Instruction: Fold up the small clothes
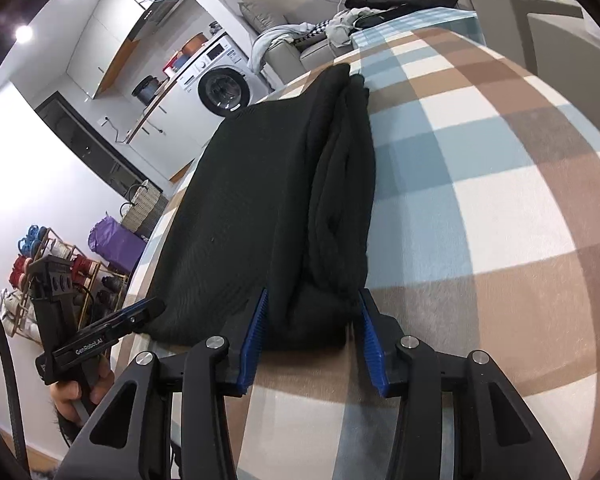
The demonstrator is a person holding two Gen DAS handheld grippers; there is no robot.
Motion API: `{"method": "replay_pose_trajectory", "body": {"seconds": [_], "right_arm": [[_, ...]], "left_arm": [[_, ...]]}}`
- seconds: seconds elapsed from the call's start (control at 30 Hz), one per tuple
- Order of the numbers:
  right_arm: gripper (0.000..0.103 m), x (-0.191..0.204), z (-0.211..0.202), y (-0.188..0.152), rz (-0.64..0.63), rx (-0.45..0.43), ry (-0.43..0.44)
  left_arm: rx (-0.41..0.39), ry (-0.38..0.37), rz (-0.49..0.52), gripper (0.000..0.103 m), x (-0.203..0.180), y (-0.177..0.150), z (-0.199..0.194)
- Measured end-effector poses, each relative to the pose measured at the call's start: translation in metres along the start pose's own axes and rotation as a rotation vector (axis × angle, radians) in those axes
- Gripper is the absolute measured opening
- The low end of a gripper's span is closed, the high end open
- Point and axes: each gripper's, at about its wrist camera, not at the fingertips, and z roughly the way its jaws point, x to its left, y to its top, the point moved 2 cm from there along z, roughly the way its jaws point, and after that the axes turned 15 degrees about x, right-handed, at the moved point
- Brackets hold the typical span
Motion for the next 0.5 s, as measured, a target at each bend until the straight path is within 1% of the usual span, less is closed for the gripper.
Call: {"method": "replay_pose_trajectory", "body": {"seconds": [0.03,0.07,0.13,0.2,0.27,0.37,0.5], "right_arm": [[0.036,0.002,0.001,0.0,-0.013,0.004,-0.013],[0.033,0.004,0.003,0.001,-0.023,0.007,-0.017],[0.029,0.005,0.005,0.002,-0.027,0.003,-0.023],[0.028,0.005,0.006,0.004,-0.032,-0.001,-0.029],[0.028,0.004,0.01,0.01,-0.026,-0.004,-0.033],[0.028,0.005,0.016,0.022,-0.018,-0.006,-0.045],[0.028,0.011,0.026,0.04,-0.032,-0.013,-0.084]], "left_arm": [[-0.003,0.001,0.003,0.039,-0.001,0.0,0.001],[-0.014,-0.001,0.01,0.025,-0.002,-0.001,0.001],[-0.023,0.013,0.029,0.017,-0.007,-0.001,0.003],[-0.037,0.04,0.042,0.016,-0.01,0.0,0.004],[-0.042,0.048,0.037,0.016,-0.01,0.005,0.005],[-0.058,0.076,0.032,0.016,-0.008,0.02,0.009],[-0.076,0.11,0.029,0.015,-0.003,0.042,0.013]]}}
